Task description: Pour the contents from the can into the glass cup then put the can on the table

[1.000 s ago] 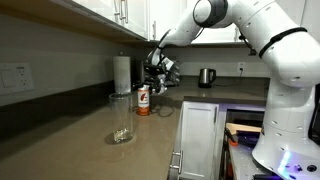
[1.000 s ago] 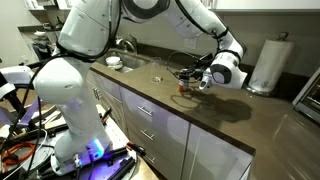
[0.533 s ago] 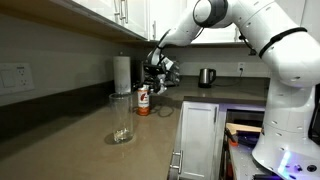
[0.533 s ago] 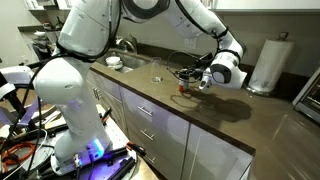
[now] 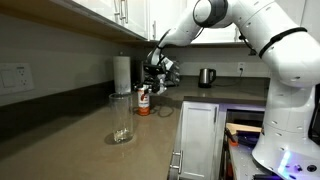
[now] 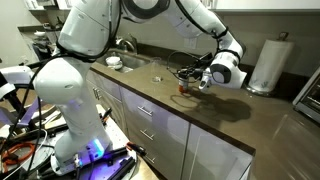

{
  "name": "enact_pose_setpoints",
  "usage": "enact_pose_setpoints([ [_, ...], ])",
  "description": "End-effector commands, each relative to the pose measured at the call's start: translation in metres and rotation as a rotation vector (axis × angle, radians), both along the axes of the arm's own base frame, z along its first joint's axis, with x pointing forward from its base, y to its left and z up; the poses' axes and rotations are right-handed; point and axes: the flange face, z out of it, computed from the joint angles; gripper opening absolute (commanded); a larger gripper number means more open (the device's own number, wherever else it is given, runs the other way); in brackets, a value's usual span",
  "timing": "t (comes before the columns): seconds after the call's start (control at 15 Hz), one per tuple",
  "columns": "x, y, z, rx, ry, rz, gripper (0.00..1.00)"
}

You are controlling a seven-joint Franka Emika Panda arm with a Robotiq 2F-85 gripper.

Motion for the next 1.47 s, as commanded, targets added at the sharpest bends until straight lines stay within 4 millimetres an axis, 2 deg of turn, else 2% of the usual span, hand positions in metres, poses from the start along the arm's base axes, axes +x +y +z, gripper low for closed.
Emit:
enact_pose_setpoints([
  [0.0, -0.001, 0.001, 0.004, 0.017, -0.012, 0.015, 0.76],
  [0.2, -0.001, 0.001, 0.003, 0.019, -0.011, 0.015, 0.93],
  [0.33, -0.001, 0.001, 0.003, 0.019, -0.011, 0.015, 1.00],
  [1.13, 0.000, 0.001, -0.007, 0.026, 0.005, 0.017, 1.00],
  [1.2, 0.000, 0.002, -0.008, 0.027, 0.006, 0.018, 0.75],
  [1.27, -0.001, 0.002, -0.008, 0.027, 0.006, 0.018, 0.74],
  [1.4, -0.001, 0.002, -0.007, 0.025, 0.005, 0.017, 0.60],
])
